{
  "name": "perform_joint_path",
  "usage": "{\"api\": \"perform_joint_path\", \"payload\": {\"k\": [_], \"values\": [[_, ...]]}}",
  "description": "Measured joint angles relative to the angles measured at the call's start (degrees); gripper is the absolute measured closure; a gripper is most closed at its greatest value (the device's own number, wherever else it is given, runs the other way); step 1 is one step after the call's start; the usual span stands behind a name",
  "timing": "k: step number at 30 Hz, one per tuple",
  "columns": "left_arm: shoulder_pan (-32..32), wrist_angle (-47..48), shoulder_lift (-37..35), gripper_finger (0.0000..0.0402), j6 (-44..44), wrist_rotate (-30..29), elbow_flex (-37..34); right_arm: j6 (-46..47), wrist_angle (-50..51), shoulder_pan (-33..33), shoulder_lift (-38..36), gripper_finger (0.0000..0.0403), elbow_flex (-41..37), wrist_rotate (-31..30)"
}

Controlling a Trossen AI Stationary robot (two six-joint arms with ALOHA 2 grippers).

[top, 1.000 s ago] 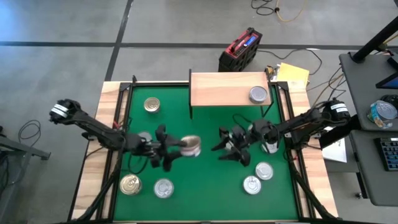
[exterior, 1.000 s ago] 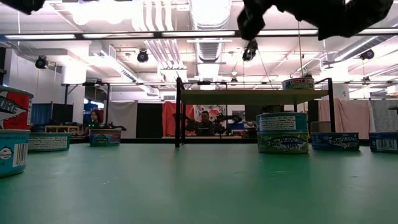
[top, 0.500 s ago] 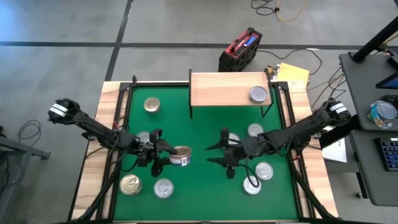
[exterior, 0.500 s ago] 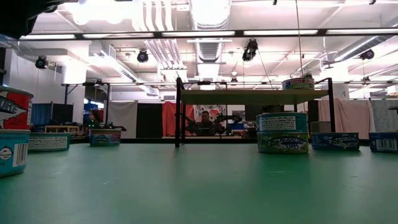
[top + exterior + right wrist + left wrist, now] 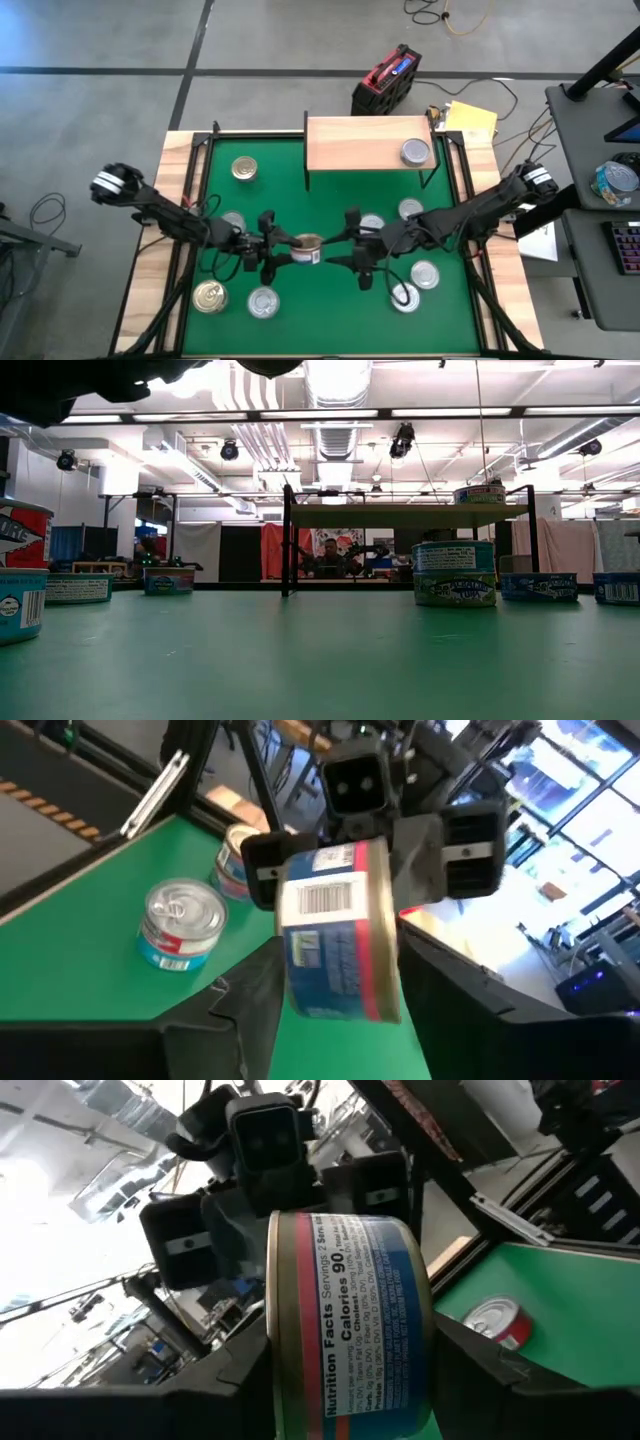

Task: Stack canned seafood by type on shelf
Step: Put the blue/pink tuna can on the shelf

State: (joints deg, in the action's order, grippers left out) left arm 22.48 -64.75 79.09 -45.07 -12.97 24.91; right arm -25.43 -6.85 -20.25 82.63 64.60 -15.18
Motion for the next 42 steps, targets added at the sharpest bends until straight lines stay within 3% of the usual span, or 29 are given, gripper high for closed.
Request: {"api": "perform_joint_path", "payload": {"k": [13,35,42], "values": [[-0.3,-0.2,2.4,0.0226,-0.3,0.6,1.9,-0.1,5.1,-0.3,4.2,0.0159,4.3,-3.7],[-0.6,-2.4,2.2,0.0226,-1.4,-4.2,2.2,1.8,8.7,0.2,1.8,0.0147,4.4,-5.1],[-0.5,-0.6,2.2,0.0226,-1.6,-3.8,3.6,-0.6,7.6,0.2,2.3,0.0162,4.4,-6.5]]}}
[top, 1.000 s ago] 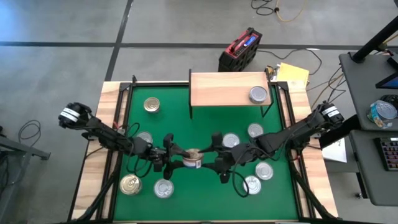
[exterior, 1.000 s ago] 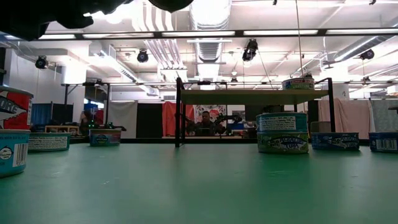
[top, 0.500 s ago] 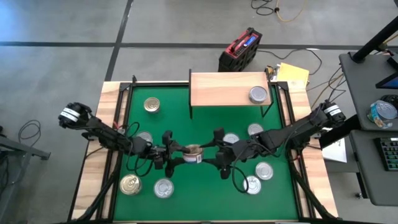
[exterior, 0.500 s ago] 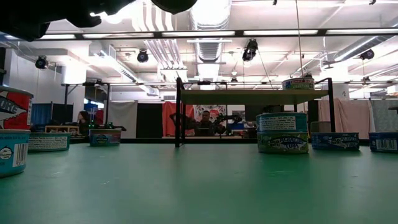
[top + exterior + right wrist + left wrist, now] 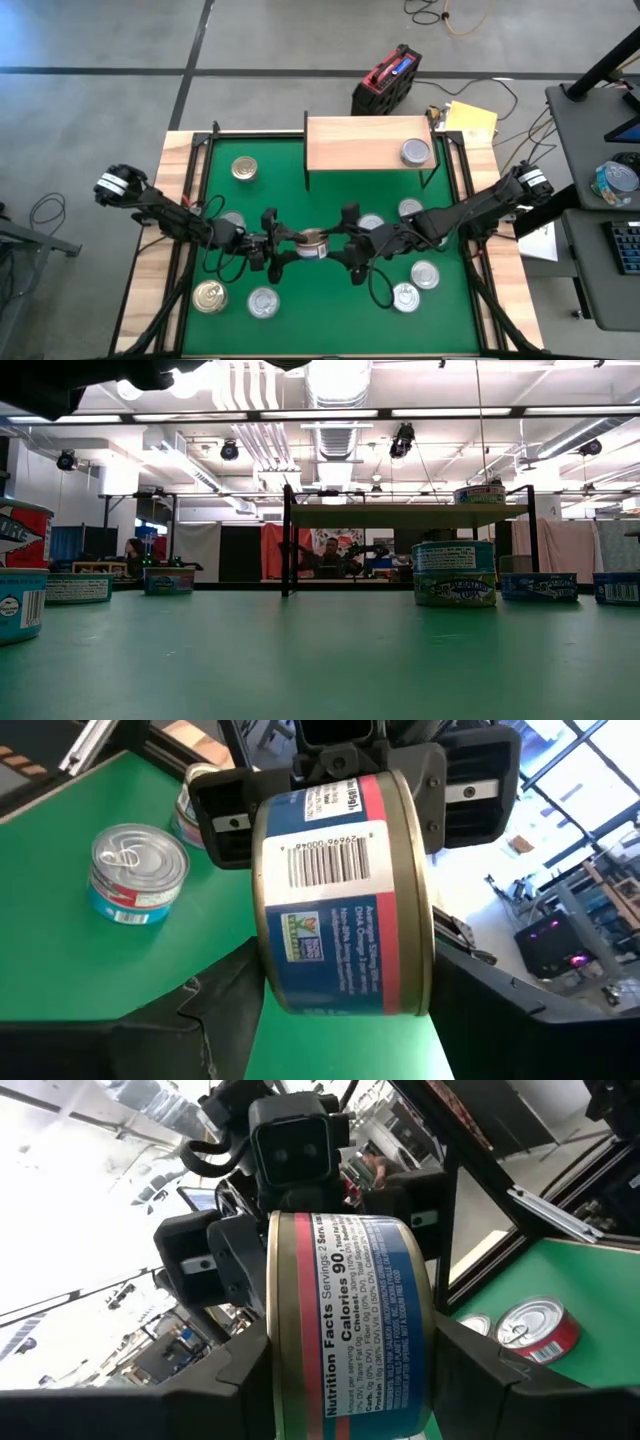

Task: Stack canned seafood by type on shelf
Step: Put the blue/pink tuna can on the shelf

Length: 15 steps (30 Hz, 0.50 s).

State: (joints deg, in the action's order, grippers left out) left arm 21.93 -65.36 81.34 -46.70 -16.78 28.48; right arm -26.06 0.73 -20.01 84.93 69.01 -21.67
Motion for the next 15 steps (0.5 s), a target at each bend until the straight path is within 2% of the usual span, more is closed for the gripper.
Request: {"api": "perform_joint_path", "payload": {"k": [8,10,15], "values": [[0.0,0.3,0.0,0.0226,0.9,-0.2,0.1,-3.4,-0.3,0.0,0.0,0.0209,0.0,0.0],[0.0,0.4,0.0,0.0222,1.6,-0.3,0.1,-3.4,-0.3,0.0,0.0,0.0210,0.0,0.1],[-0.1,0.5,0.0,0.0160,2.9,-4.1,0.1,-2.2,-0.4,0.1,0.0,0.0210,0.0,0.0]]}}
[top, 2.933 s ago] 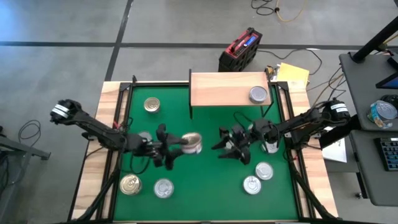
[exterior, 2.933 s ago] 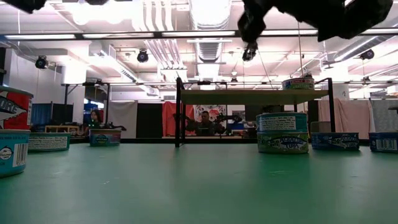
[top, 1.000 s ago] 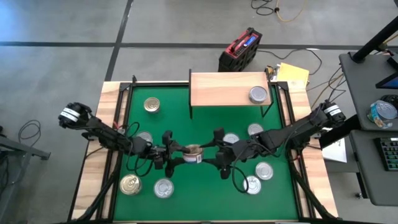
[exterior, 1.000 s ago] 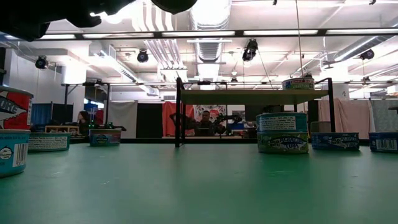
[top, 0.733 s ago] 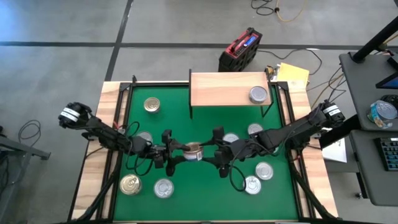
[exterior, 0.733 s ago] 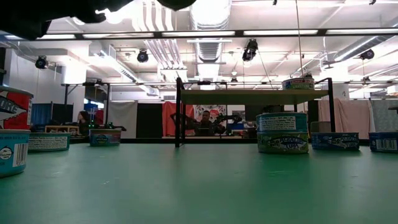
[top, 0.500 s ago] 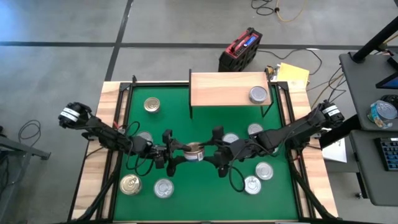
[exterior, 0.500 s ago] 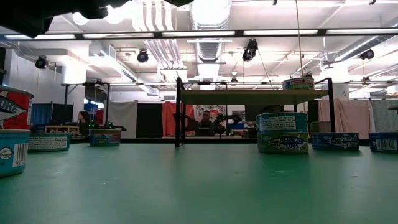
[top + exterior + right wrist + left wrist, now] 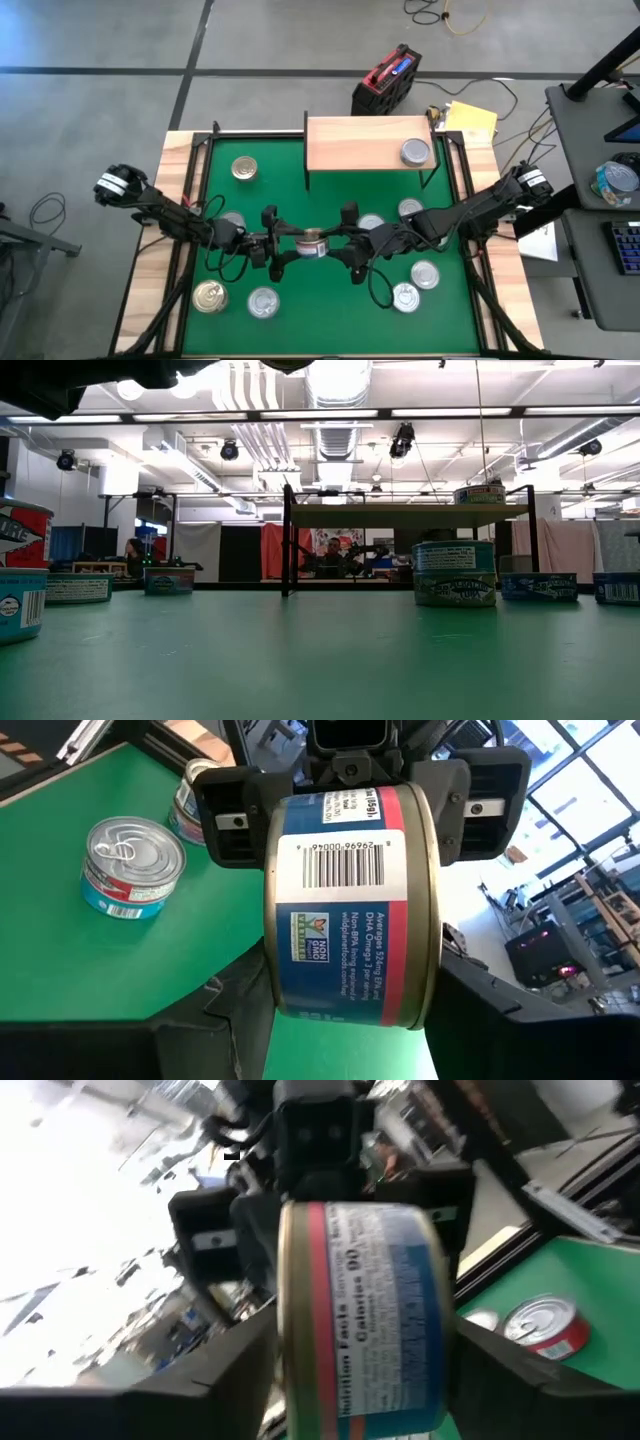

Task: Stack canned seafood by type on shelf
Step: Put the blue/pink tuna can on the shelf

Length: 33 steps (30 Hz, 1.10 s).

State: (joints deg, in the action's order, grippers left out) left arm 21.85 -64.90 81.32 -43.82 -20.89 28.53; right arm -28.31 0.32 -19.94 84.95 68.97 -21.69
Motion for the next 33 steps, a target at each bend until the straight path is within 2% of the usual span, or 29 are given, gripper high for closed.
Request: {"api": "perform_joint_path", "payload": {"k": [5,14,22,25,29,33], "values": [[0.0,0.5,0.0,0.0139,0.9,-8.8,0.0,0.3,2.8,0.1,0.0,0.0210,1.1,-4.1],[0.0,3.3,0.0,0.0135,2.8,-18.2,-0.1,4.7,16.7,1.1,0.0,0.0210,6.6,-8.8],[0.3,4.4,0.0,0.0134,8.0,-37.6,-0.1,5.0,28.7,5.7,0.0,0.0210,11.0,-18.4],[0.4,4.5,0.0,0.0134,8.4,-44.1,-0.2,3.2,29.9,9.5,0.0,0.0210,11.2,-18.8],[0.4,4.5,0.0,0.0134,7.9,-49.9,-0.2,1.4,30.1,15.5,0.0,0.0208,10.4,-18.5],[0.5,4.5,0.0,0.0134,6.3,-55.5,-0.2,1.2,29.9,21.3,-0.1,0.0208,10.1,-13.3]]}}
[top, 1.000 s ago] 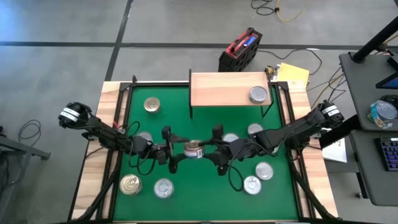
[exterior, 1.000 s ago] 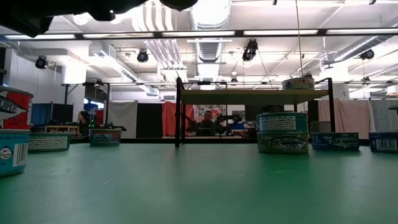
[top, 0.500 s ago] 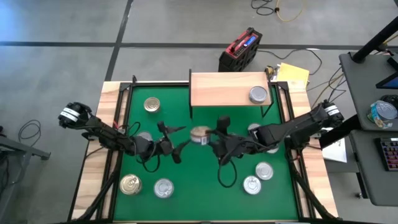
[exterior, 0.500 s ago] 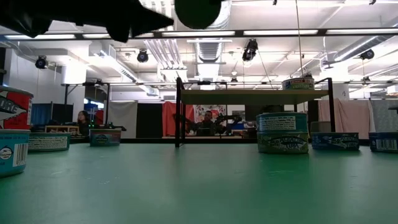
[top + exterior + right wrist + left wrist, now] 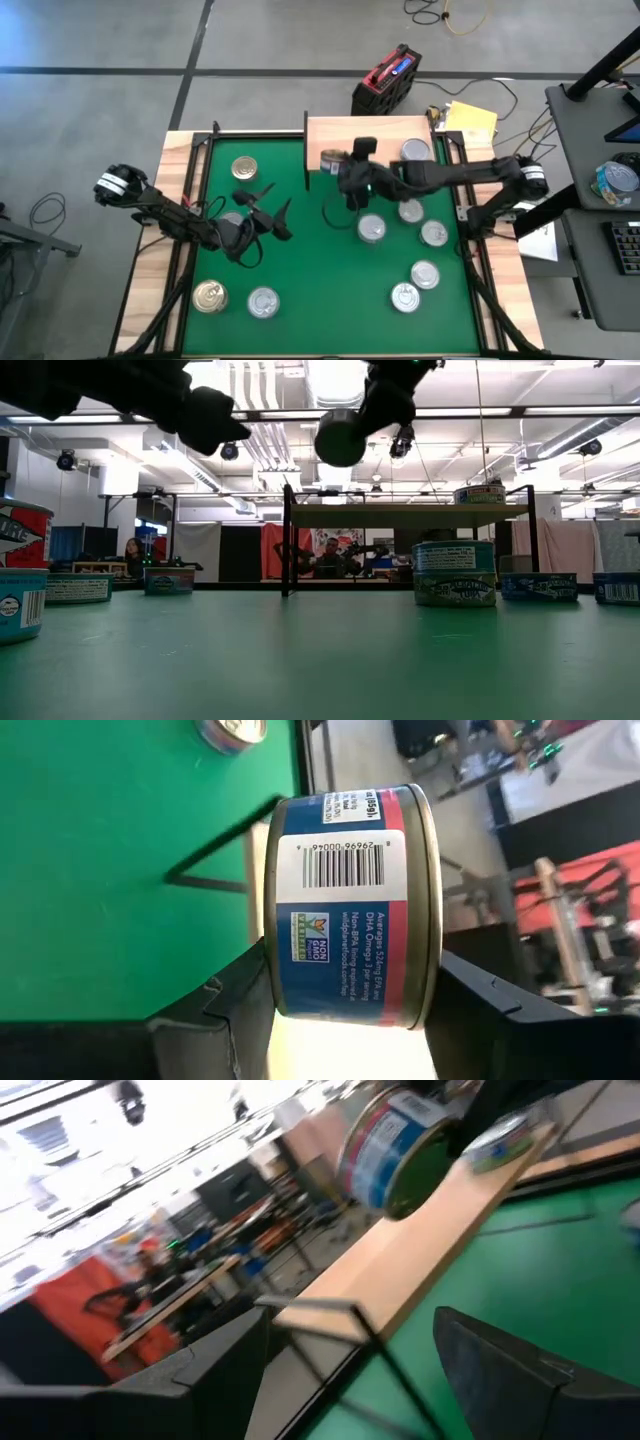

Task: Stack canned seafood by type on shelf
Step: Put the blue/pink tuna can on the shelf

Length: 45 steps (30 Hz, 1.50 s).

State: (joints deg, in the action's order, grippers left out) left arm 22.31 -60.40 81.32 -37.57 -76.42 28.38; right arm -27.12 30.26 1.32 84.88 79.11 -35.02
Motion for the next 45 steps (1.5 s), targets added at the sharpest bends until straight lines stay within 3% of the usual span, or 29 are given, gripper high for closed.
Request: {"api": "perform_joint_path", "payload": {"k": [5,15,30,36,45], "values": [[0.0,0.0,0.0,0.0134,-1.9,-7.1,0.0,-0.6,0.2,5.3,0.6,0.0206,-0.2,4.9],[0.0,0.0,0.0,0.0134,-2.2,-6.4,0.0,-2.5,1.2,9.2,3.8,0.0203,-0.2,6.7],[0.0,0.0,0.0,0.0143,1.0,12.8,0.0,-5.5,0.2,9.7,8.9,0.0205,-0.1,2.8],[0.0,0.0,0.0,0.0157,1.8,13.6,0.0,-5.5,0.1,9.7,8.7,0.0209,-0.1,3.1],[0.0,0.0,0.0,0.0167,2.3,13.6,0.0,-5.2,0.4,9.7,8.7,0.0180,-0.2,4.3]]}}
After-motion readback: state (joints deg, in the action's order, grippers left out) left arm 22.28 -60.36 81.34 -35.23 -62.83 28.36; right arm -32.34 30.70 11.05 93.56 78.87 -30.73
